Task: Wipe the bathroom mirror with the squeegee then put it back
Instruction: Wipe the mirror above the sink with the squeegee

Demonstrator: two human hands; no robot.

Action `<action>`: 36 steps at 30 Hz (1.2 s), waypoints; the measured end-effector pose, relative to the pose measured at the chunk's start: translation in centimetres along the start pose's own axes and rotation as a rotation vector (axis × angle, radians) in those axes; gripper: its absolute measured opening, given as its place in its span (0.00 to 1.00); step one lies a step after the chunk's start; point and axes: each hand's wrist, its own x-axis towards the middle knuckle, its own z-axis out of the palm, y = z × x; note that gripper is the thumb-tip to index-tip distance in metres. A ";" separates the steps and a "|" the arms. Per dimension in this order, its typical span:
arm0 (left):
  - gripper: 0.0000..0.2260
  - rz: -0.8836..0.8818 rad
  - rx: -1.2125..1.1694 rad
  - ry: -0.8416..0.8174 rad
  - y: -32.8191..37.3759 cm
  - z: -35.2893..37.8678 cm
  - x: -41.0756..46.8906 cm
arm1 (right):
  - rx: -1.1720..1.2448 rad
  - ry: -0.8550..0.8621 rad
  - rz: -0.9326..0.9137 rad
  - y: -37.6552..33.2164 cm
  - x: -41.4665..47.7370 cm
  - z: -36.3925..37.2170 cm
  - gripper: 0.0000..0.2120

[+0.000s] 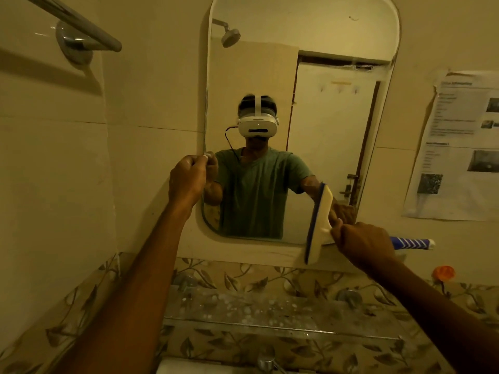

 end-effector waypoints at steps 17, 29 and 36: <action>0.13 -0.024 0.048 0.021 0.6 0.1 0.1 | 0.049 -0.071 -0.078 0.5 0.7 -2.0 0.18; 0.17 -0.052 0.029 0.000 0.7 -0.2 0.3 | 0.122 0.158 -0.292 -6.7 4.8 -4.1 0.20; 0.13 -0.045 0.013 -0.034 0.7 -0.4 0.4 | 0.046 0.171 -0.171 -2.1 3.4 -4.4 0.24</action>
